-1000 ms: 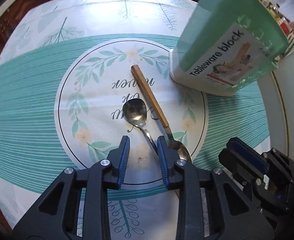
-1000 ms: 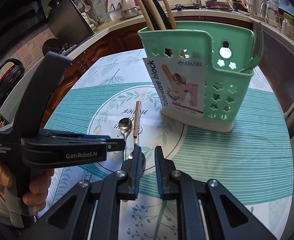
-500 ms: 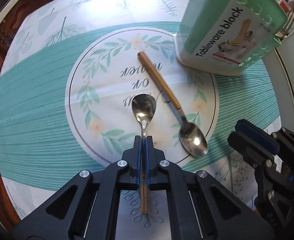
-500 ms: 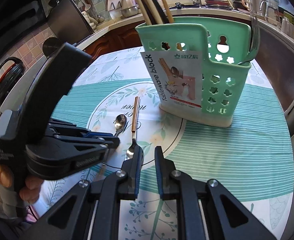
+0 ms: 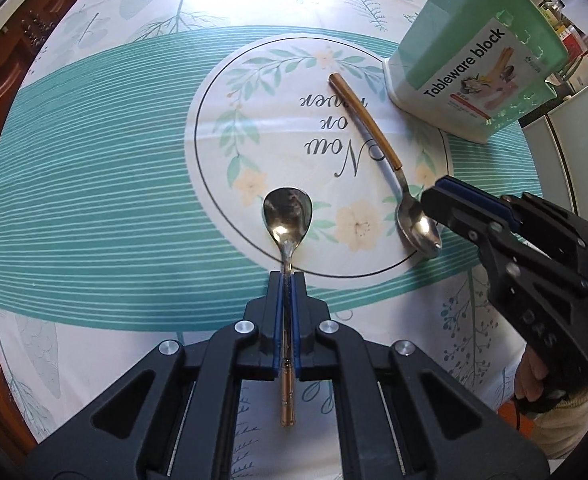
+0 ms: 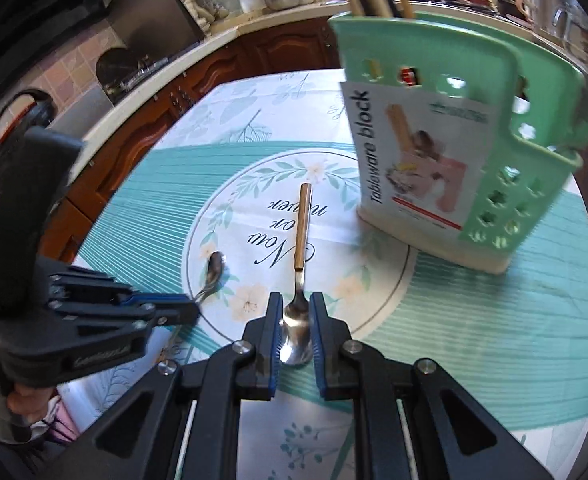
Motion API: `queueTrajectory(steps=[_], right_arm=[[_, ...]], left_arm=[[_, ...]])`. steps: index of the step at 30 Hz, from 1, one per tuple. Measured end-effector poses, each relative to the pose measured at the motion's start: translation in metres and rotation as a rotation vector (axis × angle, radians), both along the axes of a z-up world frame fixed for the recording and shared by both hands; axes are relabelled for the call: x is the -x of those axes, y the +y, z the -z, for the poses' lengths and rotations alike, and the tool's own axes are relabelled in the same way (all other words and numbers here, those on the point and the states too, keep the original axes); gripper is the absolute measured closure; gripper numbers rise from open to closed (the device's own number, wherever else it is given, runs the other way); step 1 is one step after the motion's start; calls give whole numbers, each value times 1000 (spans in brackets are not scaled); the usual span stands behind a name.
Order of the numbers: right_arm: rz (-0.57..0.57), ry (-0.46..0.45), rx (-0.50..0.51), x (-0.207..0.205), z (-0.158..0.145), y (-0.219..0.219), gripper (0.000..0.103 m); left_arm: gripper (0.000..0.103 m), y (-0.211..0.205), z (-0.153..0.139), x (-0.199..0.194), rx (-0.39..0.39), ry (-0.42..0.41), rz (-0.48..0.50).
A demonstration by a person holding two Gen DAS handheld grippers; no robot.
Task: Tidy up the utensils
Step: 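Grasp the wooden-handled spoon with the right tool while the left tool holds its spoon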
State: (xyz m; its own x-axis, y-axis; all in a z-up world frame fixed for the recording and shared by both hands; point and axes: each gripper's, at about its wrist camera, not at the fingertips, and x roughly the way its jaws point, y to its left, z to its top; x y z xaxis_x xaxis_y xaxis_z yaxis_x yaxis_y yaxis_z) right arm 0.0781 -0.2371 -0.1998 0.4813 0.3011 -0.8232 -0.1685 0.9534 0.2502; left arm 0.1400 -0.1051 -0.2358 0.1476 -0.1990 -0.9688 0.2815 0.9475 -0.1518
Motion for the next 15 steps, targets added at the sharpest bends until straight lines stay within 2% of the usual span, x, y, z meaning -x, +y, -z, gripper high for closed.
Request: queueTrajectory(steps=[8,11,15], right_arm=[[-15,76,31,-21,19,10,90],[-13,88,47,-22,23,14,82],[-7,110,59,-22,24,21,81]], left_arm=[[101,31,-1,0,25,2,-35],[101,53,-5,1,39,5,-48],[101,65,-7,0,58,1,-62]])
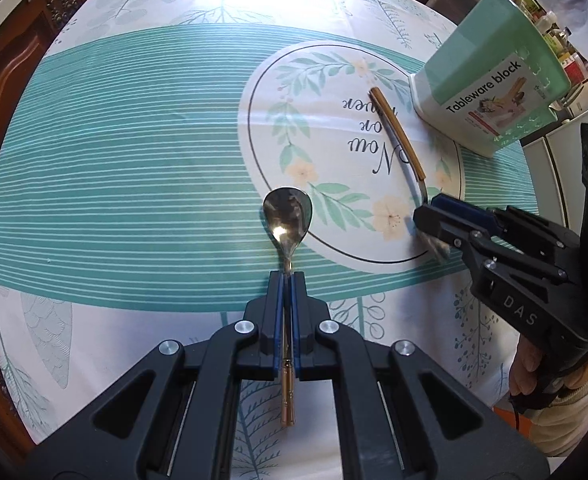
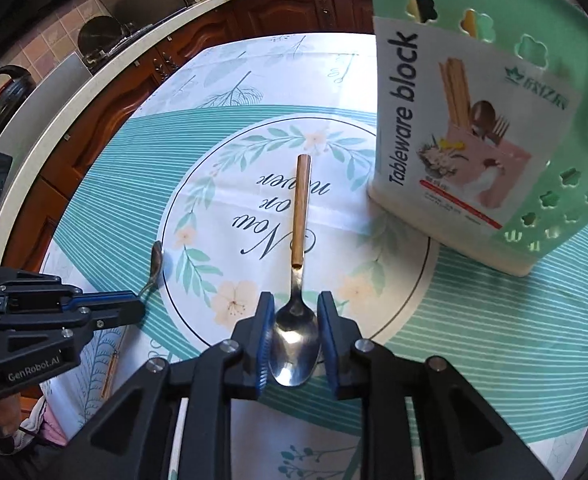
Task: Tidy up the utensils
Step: 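Grasp the wooden-handled spoon with the right tool while the left tool holds its spoon, then lift the wooden-handled spoon off the cloth with the right tool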
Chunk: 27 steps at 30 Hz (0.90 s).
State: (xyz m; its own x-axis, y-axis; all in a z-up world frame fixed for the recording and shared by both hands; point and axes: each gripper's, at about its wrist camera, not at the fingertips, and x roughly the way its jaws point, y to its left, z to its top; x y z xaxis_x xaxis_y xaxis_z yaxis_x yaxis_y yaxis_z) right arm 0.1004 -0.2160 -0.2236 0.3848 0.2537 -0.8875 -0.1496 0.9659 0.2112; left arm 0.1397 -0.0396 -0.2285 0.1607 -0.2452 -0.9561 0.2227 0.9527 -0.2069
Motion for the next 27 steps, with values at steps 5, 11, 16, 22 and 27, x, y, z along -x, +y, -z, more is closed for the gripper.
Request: queueTrajectory(steps=[5,11,16,22,27], right_arm=[[17,59,-66,2,0,8,80],[-36,127,-169,11,1,36,80],[-178,92,-114,14,-7,65,80],[-442,-81,137,15,-32,89,80],[-729,-213,397,23,-33,97,81]], left_arm=[[101,25,-9,4,22,-12,-19],[101,40,-10,8,38,-26,-45],[101,57,-10,11,51,-40,-72],[101,68,-5,10,63,-37,-106],[101,72,-6,9,69,-38,-118]])
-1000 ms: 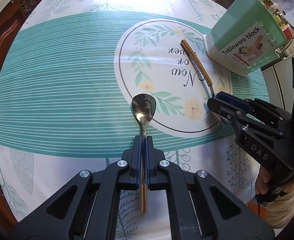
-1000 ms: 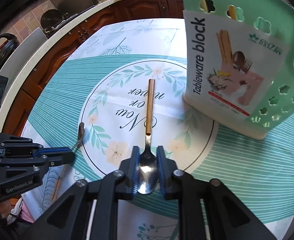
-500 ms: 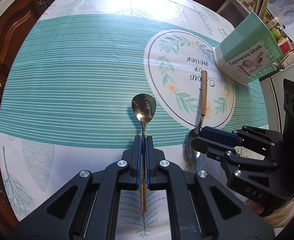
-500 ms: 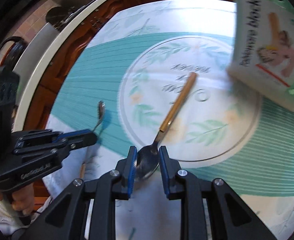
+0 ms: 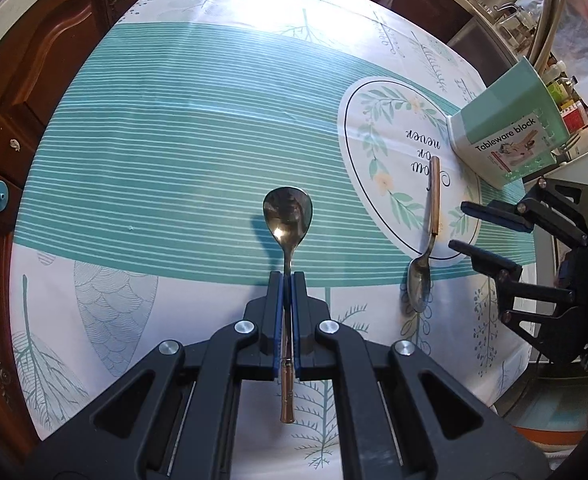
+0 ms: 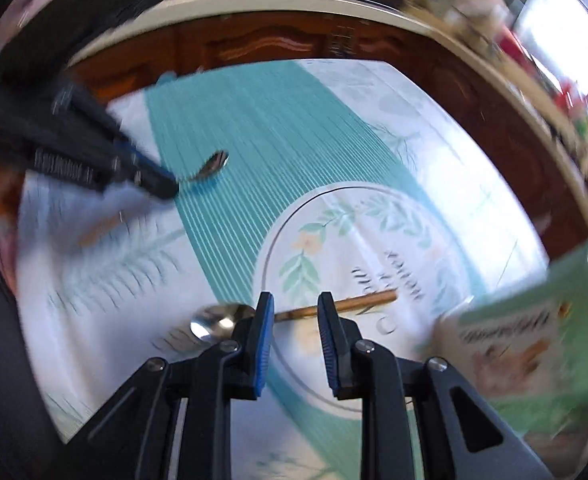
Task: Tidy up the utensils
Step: 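Lift the wooden-handled spoon off the cloth with the right tool, then carry both held spoons up over the green holder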
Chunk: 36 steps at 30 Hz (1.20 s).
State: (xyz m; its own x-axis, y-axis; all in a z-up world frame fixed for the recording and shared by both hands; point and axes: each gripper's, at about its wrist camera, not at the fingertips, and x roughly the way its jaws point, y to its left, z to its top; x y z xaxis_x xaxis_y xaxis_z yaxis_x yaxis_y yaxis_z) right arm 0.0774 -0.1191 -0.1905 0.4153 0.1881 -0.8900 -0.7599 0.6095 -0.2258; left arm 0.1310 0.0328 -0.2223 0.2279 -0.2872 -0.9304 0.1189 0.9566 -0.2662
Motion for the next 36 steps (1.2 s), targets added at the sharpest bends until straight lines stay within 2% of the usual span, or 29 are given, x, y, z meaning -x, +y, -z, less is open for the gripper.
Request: queueTrajectory(steps=[4,9,14,18,20,22,27,29,33,36], right_arm=[[-241,-80,154,14,9,6,81],[-435,-100,282,29,21,11,81],[-501,-128,379,22,34,15,81],[-539,-108,383,17,39,21,81],[-527,-70,371,10,38,26,80],[-469,8,339,-8,35,34,78],[-263,248,245,-61,32,46,76],[-195,308,224,-78,33,48,78],[-187,309,229,-92,33,55,84],[-192,321,231,-92,34,58,94]], left_arm=[[101,2,-2,-1,4,2,-10],[101,8,-1,-2,2,4,-25],[101,11,-1,-4,7,9,-40],[101,13,0,-4,8,13,-48],[101,14,0,-5,7,15,-52],[101,14,-1,-6,7,14,-55],[101,15,-3,-6,6,14,-61],[101,15,-3,-5,5,15,-61],[101,15,-4,-5,5,15,-63],[101,14,-6,-3,4,10,-64]])
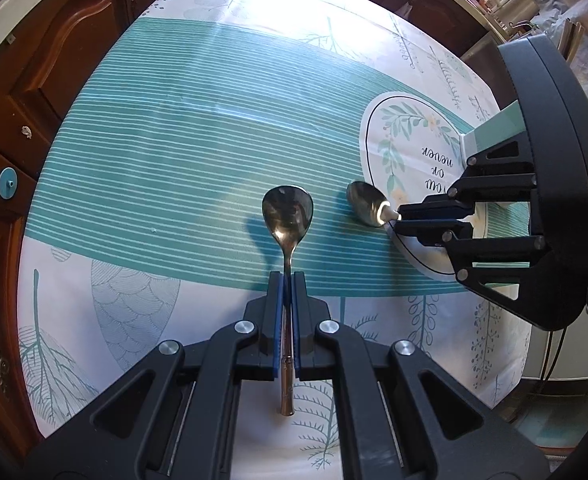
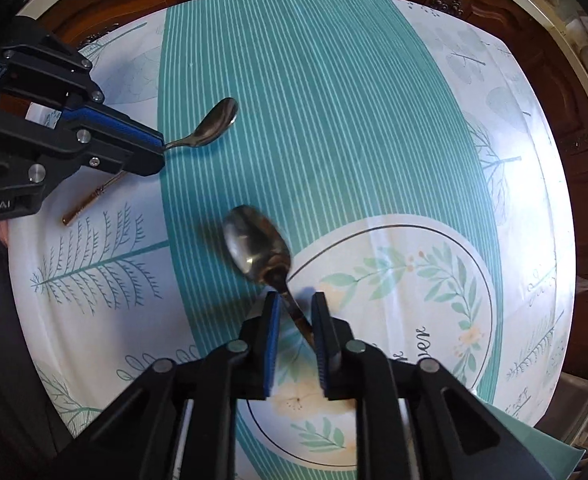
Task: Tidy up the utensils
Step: 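Carry both held spoons up over the green holder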
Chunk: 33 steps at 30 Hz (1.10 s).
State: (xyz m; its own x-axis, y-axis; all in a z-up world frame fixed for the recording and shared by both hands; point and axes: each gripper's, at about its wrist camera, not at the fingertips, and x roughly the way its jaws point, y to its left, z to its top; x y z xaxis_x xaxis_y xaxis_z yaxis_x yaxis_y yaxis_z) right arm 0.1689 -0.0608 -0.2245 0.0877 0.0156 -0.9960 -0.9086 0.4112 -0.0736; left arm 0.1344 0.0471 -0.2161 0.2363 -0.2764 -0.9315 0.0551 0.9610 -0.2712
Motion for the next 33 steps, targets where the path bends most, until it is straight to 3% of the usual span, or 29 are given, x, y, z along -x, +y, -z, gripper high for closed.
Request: queueTrajectory(steps=[4,8,13,19,23,27,30,33], right_arm=[[44,-4,-22,0,-2,-3,97],[161,-25,-110,8,-6,-24,98],[383,-60,-306,24,-29,-78,98],[669,-167,-598,73,-69,-152,98],[834,-319,-747,103,-109,-196,97],[995,-593,-869,121,-158,-247,97],[1085,-808,-895,122,-181,-272,97],[1132,-915,-963,119,-189,-286,97]], left_arm=[[101,-2,-9,5,5,-26,12],[101,-6,-26,10,26,-75,34],[101,-25,-60,17,53,-181,86],[101,-85,-126,21,95,-330,217],[101,-140,-173,16,124,-439,308],[101,-201,-209,5,153,-555,367],[101,-241,-223,-8,181,-611,375],[101,-275,-224,-25,168,-662,364]])
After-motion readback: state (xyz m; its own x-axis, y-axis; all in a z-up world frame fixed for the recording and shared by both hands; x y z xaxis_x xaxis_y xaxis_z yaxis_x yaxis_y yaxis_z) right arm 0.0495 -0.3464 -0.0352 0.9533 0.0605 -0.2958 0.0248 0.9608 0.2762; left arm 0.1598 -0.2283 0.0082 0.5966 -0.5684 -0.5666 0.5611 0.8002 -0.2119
